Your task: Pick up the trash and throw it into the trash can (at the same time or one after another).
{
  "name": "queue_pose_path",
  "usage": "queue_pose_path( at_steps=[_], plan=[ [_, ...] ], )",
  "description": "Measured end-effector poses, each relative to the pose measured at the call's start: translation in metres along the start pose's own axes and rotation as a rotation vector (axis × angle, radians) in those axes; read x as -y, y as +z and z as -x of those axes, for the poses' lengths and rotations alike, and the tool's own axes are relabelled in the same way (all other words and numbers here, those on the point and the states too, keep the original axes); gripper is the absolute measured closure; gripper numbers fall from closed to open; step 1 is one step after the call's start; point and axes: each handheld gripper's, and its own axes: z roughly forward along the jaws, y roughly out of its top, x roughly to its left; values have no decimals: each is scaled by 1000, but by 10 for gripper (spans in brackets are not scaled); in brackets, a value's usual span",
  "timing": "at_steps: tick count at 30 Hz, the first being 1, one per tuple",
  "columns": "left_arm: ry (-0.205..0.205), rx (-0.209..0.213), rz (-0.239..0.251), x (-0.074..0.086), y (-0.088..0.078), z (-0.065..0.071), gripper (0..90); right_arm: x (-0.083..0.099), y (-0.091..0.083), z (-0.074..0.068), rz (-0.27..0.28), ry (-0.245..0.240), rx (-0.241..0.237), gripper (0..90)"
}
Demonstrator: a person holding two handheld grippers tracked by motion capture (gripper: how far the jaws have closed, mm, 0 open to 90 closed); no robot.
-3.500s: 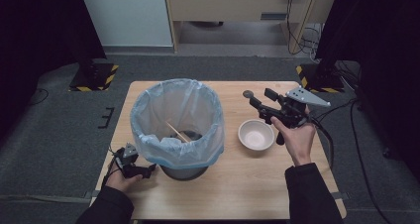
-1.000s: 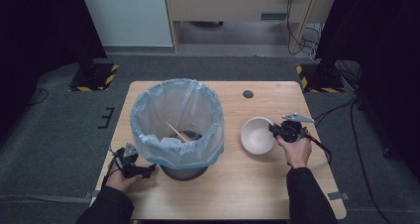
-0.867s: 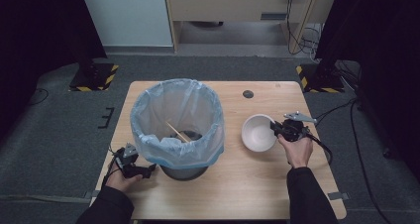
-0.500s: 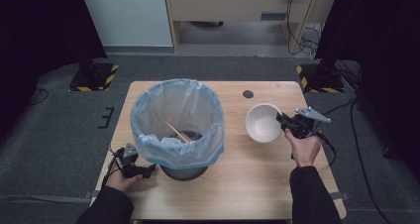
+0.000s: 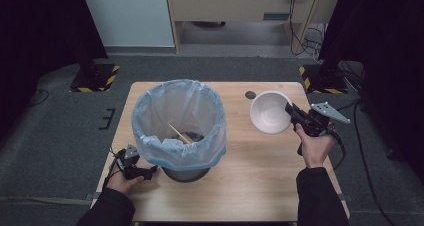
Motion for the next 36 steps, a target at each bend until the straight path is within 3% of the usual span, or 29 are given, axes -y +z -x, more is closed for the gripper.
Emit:
queue_pose_path(
  at_steps=[36],
  plan=[
    [0, 0, 0, 0, 0, 0, 0, -58, -54, -36, 274, -7, -123, 837]
  ],
)
